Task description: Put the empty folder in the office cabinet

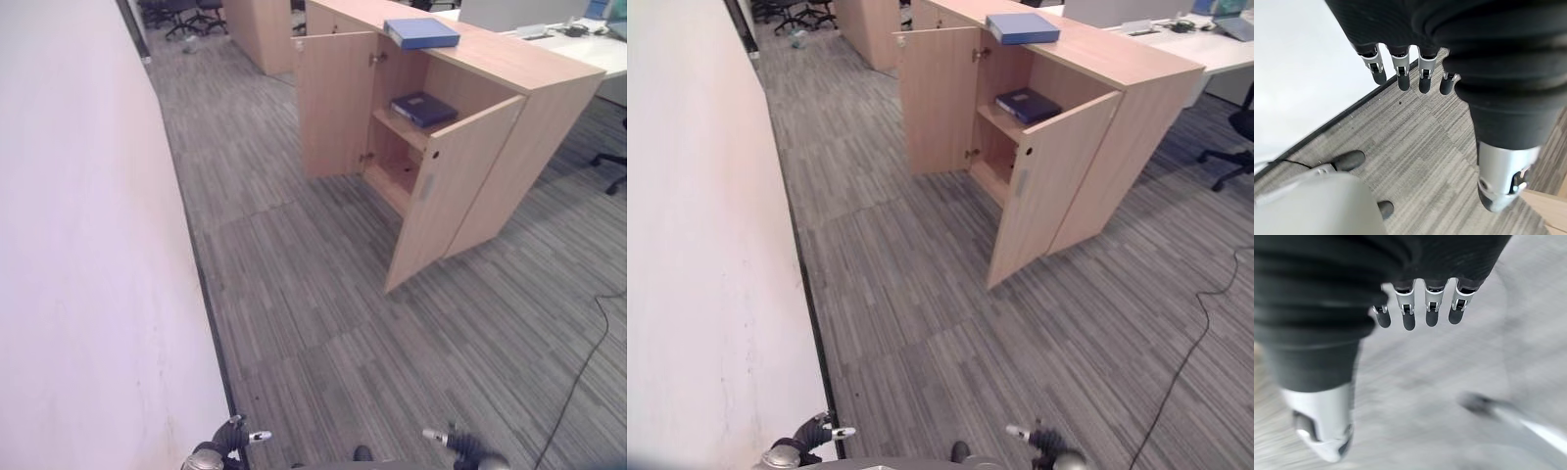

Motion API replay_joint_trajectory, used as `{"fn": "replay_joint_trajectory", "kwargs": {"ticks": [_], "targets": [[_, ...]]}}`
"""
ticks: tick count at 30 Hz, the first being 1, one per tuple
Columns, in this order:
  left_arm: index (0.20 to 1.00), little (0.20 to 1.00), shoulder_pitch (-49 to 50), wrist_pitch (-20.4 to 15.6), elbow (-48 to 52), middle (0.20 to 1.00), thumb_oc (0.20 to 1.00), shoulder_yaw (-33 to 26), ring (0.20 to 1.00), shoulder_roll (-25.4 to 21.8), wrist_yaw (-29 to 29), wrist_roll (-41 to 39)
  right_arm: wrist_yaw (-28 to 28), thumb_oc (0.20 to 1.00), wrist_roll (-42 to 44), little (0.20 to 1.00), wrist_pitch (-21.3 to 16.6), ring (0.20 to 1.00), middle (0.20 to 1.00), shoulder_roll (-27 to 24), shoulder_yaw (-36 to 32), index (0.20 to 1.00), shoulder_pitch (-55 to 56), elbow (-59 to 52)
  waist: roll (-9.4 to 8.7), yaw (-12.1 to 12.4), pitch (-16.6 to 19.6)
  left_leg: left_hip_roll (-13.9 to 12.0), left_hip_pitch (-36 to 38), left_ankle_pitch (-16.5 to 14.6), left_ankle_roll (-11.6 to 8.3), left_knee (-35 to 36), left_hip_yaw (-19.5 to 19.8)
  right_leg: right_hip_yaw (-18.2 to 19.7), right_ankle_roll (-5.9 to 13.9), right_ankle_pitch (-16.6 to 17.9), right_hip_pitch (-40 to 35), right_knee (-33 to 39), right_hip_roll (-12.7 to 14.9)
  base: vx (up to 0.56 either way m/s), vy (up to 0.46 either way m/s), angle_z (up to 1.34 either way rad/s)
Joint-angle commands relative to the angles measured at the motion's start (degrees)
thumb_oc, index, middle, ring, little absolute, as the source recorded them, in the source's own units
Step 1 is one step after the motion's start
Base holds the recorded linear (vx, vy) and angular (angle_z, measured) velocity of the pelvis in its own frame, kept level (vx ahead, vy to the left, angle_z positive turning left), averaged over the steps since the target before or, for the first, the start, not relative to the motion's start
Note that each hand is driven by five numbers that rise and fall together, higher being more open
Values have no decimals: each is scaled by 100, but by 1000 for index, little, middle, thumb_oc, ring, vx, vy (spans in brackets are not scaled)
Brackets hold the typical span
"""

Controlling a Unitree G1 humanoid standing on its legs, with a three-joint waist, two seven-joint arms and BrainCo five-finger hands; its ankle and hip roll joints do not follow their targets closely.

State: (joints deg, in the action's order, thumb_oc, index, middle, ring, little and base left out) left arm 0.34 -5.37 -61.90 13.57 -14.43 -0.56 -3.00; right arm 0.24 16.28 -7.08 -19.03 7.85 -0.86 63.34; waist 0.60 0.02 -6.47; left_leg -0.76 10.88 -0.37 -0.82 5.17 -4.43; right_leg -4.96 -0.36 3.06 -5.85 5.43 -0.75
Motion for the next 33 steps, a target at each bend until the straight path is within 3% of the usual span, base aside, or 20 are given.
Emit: {"fn": "replay_joint_trajectory", "kwargs": {"ticks": [1, 3, 4, 12, 33], "targets": [[1000, 1000, -382, -314, -201, 1000, 1000, 108, 1000, -22, -48, -211, 134, 1000, 202, 1000, -17, 1000, 1000, 134, 323, 1000, -70, 303, -48, 42, -44, -368, -56, -237, -314, -17, -15, 55, 767, -562, -475, -87, 553, -4, -10, -4], [1000, 1000, -436, -281, -245, 1000, 1000, 121, 1000, -19, -18, -201, 181, 1000, 268, 1000, -122, 1000, 1000, 84, 406, 1000, -105, 103, -67, 48, -29, -375, -52, -240, -321, -17, -9, 48, 759, -566, -475, -90, 546, -2, -7, -3], [1000, 1000, -430, -308, -260, 1000, 1000, 95, 1000, -34, -53, -242, 418, 1000, 528, 1000, 125, 1000, 1000, 113, 359, 1000, -15, 150, -66, 39, -28, -375, -54, -234, -317, -17, -9, 47, 761, -562, -471, -90, 548, 0, 0, 0], [1000, 1000, -404, -264, -480, 1000, 1000, 87, 1000, 59, -56, -116, 228, 1000, 85, 1000, 104, 1000, 1000, 241, 467, 1000, 60, 447, -86, 62, 8, -359, -34, -232, -311, -17, 34, 5, 743, -580, -508, -93, 544, 0, 0, 0], [1000, 1000, -369, -290, -442, 1000, 1000, 12, 1000, 36, -52, -320, 264, 1000, 246, 1000, 51, 1000, 1000, 241, 468, 1000, 69, 324, -78, 54, -94, -438, -148, -145, -376, -17, 74, 10, 700, -584, -417, -71, 447, 0, -17, 0]]}}
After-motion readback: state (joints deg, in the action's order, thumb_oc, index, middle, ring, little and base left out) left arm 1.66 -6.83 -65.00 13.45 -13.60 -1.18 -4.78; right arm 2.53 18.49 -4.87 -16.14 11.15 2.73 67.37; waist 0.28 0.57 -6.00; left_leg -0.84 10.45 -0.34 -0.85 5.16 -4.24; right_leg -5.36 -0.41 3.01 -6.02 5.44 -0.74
